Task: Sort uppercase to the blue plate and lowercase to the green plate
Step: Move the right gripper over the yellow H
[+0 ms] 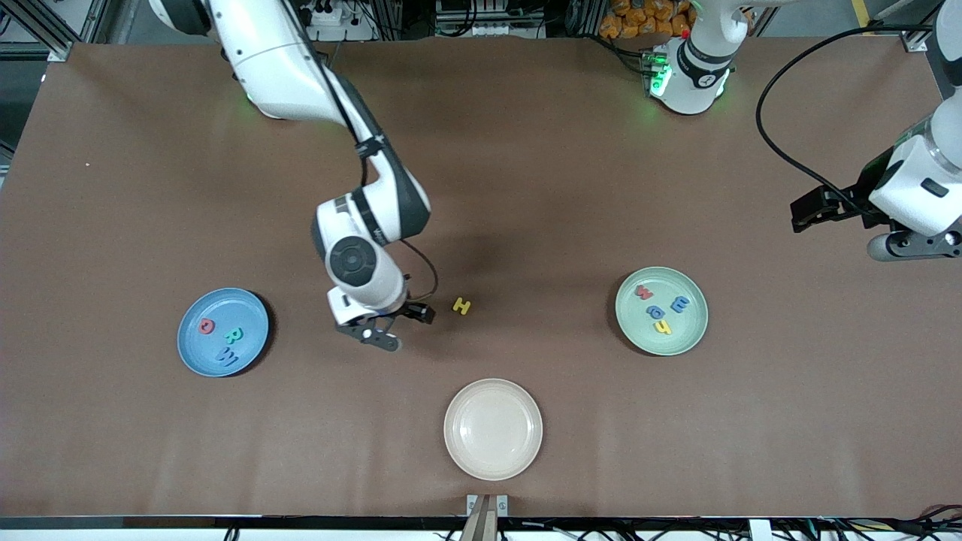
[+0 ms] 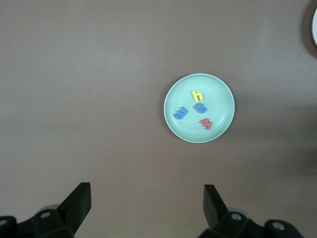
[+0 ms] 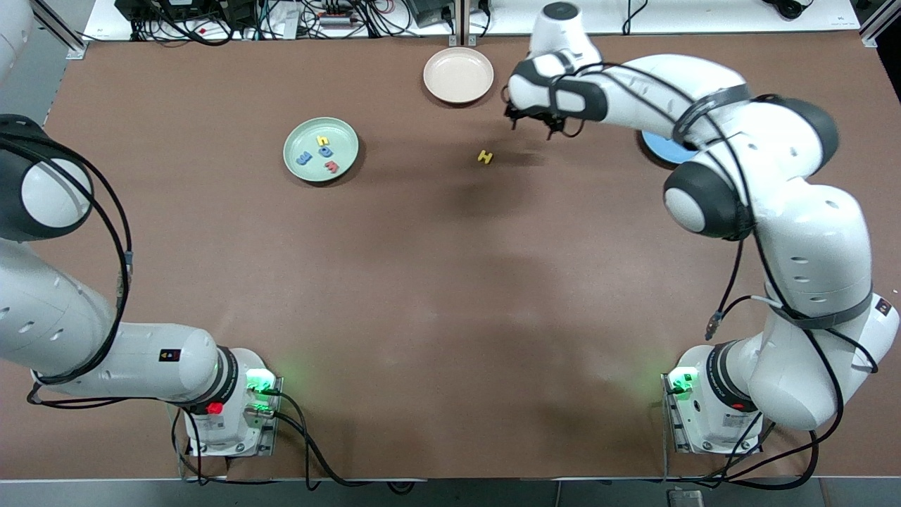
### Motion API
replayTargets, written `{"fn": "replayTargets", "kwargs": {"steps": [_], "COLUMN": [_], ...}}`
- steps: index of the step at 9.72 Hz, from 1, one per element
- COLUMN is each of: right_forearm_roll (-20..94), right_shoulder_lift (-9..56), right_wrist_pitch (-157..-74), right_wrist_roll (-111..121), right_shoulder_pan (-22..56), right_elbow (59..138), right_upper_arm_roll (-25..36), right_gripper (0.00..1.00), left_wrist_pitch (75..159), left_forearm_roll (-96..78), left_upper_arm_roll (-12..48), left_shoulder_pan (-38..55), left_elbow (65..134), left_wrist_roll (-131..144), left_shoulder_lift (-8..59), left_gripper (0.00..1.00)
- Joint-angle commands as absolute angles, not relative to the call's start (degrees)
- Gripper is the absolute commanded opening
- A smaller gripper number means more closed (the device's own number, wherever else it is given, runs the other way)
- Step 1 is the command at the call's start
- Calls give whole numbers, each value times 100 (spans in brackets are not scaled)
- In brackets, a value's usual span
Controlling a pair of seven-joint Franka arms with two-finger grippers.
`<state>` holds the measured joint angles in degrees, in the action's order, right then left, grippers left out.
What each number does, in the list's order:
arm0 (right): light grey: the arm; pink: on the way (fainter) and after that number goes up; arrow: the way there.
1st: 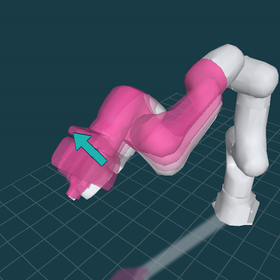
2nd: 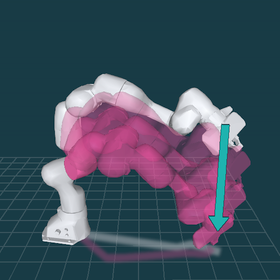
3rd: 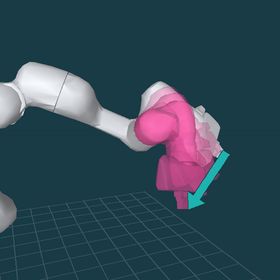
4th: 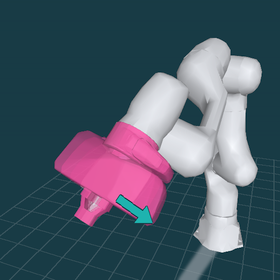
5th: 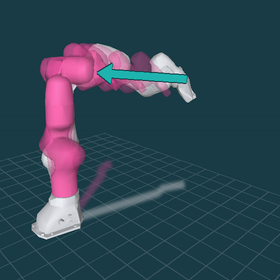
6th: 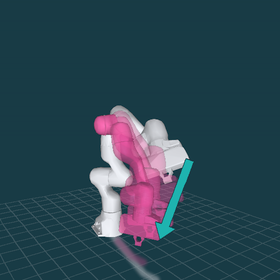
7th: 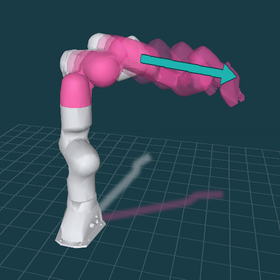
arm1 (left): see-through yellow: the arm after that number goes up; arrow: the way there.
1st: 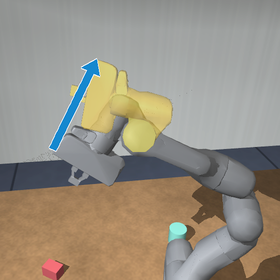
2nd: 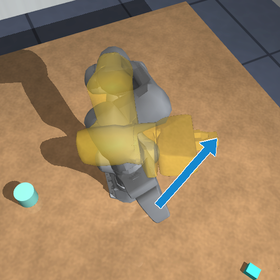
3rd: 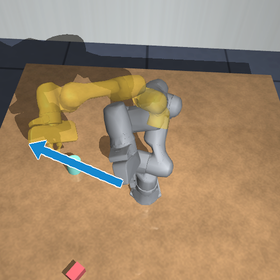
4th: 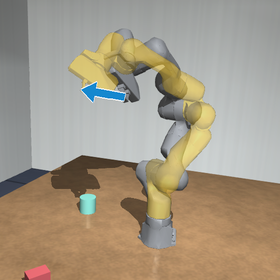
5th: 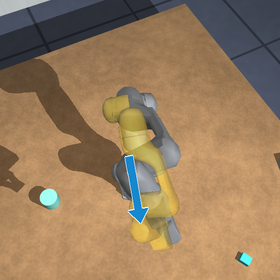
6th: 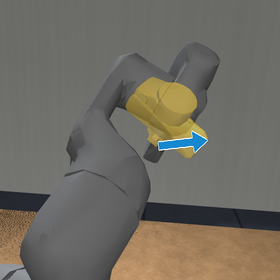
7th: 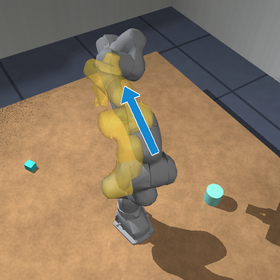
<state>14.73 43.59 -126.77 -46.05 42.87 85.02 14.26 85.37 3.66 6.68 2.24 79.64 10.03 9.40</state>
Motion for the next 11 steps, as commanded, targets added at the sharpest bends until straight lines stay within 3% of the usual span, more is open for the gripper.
{"fn": "replayTargets", "kwargs": {"steps": [1, 4, 11], "right_forearm_roll": [1503, 1503, 1503], "right_shoulder_lift": [4693, 5132, 5360], "right_wrist_pitch": [-12876, -13043, -12973], "right_wrist_roll": [-5035, -5518, -6310], "right_shoulder_pan": [4447, 4649, 4807], "right_elbow": [8209, 7736, 7516], "right_upper_arm_roll": [1459, 1450, 1257], "right_gripper": [100, 100, 100], "left_wrist_pitch": [8516, 8701, 8877], "left_forearm_roll": [237, 220, 220], "left_upper_arm_roll": [642, 633, 615], "left_shoulder_pan": [133, 202, 202], "left_elbow": [7945, 7805, 7796], "left_wrist_roll": [1029, 1055, 1037], "left_shoulder_lift": [958, 1072, 1160], "left_gripper": [100, 100, 100]}}
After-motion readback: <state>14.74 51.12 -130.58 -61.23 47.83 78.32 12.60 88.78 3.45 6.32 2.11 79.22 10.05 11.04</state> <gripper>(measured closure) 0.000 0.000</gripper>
